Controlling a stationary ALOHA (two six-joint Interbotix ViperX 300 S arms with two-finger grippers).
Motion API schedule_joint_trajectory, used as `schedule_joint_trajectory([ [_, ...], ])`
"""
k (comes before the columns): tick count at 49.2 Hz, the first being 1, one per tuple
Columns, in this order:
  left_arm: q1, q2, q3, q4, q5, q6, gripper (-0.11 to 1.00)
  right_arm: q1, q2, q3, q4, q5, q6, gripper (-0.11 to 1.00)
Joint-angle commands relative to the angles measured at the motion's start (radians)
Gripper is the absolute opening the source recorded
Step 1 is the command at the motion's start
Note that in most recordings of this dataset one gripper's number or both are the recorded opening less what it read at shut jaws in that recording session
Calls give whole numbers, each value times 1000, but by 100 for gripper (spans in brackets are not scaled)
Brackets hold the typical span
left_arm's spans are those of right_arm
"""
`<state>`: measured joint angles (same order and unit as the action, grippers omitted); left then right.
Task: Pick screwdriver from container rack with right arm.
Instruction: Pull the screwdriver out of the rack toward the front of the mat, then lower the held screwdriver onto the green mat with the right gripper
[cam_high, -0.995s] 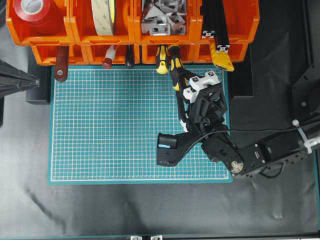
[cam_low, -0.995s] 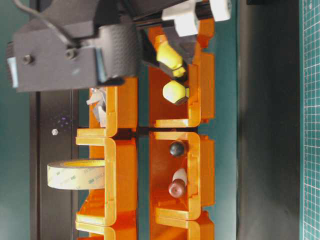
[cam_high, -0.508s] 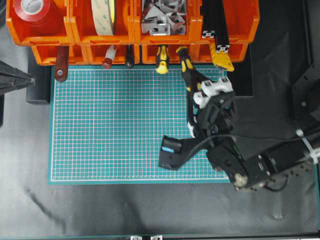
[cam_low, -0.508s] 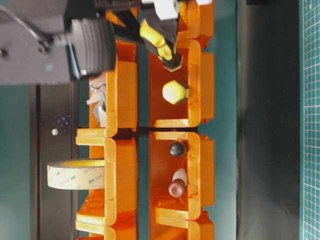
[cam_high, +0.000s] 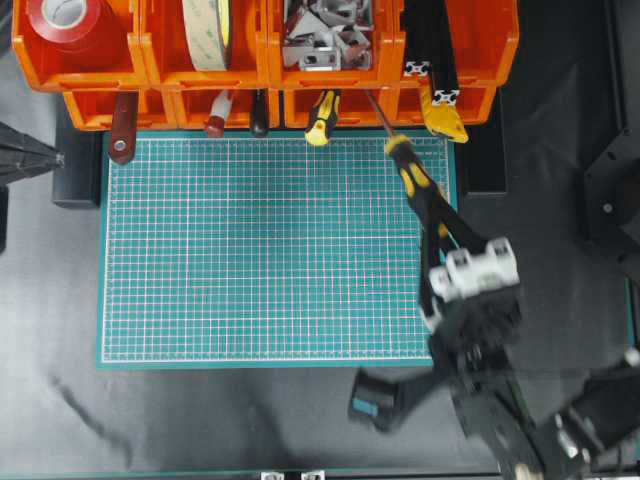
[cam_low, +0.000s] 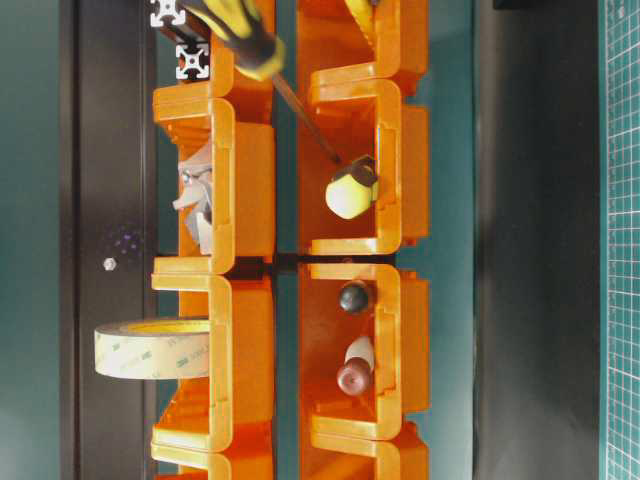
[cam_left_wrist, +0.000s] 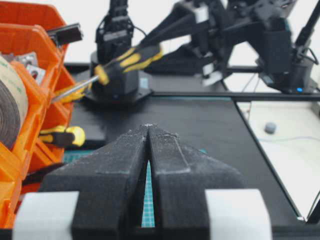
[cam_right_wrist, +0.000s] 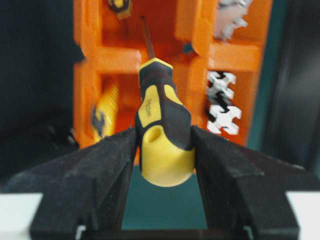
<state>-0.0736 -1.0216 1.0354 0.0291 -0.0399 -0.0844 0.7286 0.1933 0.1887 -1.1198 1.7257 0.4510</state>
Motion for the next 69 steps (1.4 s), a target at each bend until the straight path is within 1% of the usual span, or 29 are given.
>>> schedule_joint_trajectory([
  [1,2,2,-34,2,11,0,0,40,-2,-83,-8,57,-21,36],
  [6,2,-8,-37,2,48,-3,0,61,15,-126,-6,74,-17,36],
  [15,-2,-29,-41,2,66,-3,0,124,63,-216,-6,72,-21,36],
  [17,-2,-34,-43,3,71,-2,0,141,78,-256,-8,67,-35,36],
  [21,-2,-43,-46,2,86,-3,0,176,123,-367,-12,57,-43,36],
  [24,-3,-48,-48,2,94,-3,0,196,155,-431,-14,52,-52,36],
  [27,-3,-49,-49,2,95,-3,0,212,181,-479,-14,44,-71,36],
  [30,-3,-51,-51,2,94,-3,0,216,199,-497,-9,37,-86,36],
  [35,-3,-57,-52,2,94,-3,0,212,212,-462,2,-2,-87,36],
  [39,-11,-60,-52,2,94,-3,0,207,212,-414,6,-64,-84,36],
  [45,-14,-63,-54,2,94,-3,0,176,207,-337,8,-155,-75,36],
  [49,-15,-64,-54,2,92,-3,0,147,198,-293,8,-213,-71,36],
  [54,-15,-64,-54,2,92,-2,0,94,179,-219,8,-316,-63,36],
  [63,-15,-63,-54,3,92,-2,0,12,143,-83,8,-502,-23,36],
  [69,-15,-61,-52,3,94,0,0,-38,126,-17,8,-569,-17,36],
])
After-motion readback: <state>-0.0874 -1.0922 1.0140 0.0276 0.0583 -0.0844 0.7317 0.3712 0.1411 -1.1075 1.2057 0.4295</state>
